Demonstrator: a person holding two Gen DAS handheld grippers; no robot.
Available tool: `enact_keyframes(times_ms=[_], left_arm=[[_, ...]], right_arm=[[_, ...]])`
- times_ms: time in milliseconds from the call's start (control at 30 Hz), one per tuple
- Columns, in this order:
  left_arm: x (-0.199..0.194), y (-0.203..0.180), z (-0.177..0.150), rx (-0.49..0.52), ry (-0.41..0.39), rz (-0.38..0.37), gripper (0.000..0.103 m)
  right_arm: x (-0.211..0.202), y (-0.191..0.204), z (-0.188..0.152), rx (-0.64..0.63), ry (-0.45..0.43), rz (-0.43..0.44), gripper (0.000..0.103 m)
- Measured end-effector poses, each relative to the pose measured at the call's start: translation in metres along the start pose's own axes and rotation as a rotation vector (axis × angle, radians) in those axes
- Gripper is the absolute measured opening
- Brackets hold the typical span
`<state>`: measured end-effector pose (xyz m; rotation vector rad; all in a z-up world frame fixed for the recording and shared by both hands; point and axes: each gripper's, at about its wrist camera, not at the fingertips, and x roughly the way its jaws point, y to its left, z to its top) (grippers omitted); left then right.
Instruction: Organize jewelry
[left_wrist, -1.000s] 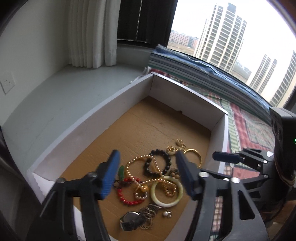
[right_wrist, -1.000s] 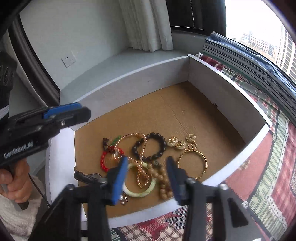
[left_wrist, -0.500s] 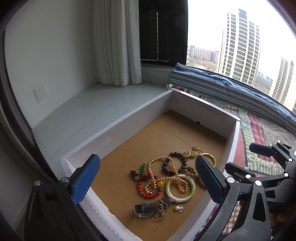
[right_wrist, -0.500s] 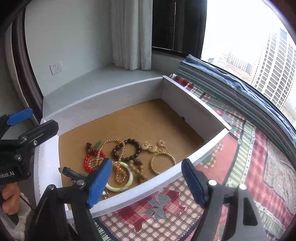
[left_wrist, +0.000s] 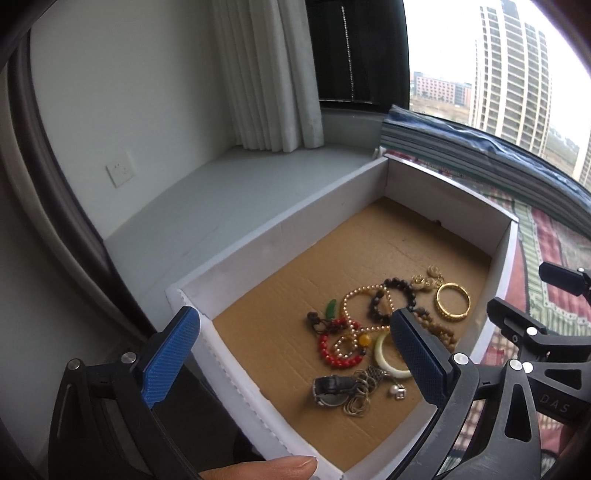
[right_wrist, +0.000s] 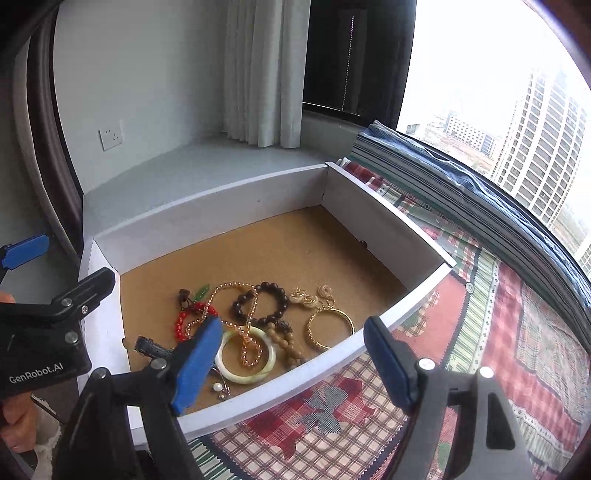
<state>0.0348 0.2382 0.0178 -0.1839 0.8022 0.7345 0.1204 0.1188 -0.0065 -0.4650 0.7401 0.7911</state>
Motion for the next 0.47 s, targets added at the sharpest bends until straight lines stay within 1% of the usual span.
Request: enact_keyframes(times_ms=[67,133,267,367,467], left_arm=[[0.003,0.002,0.000,-0.014,0.038,-0.023,0.103],[0.006,0.005,0.001,-0.025,0.058,-0.046,0.102],[0.012,0.006,0.000,-0.028,0.066,-0.034,0.102],[0.015,0.006,-0.002,-0.048,0.077,-0.061,0.102],[0.014,0.003,-0.003,-0.045,0.071,-0.064,0.102]], right_arm=[[0.003,0.002,0.001,-0.005,0.010,-0.006,0.081],[0.007,0.002,0.001,-0.002,0.019,-0.007,0.081],[0.010,0.004,0.000,-0.004,0.029,-0.009,0.081],[0.013,0.004,-0.001,-0.001,0.036,-0.009,0.081],[0.012,0.005,-0.002,0.000,0.034,-0.004,0.081]])
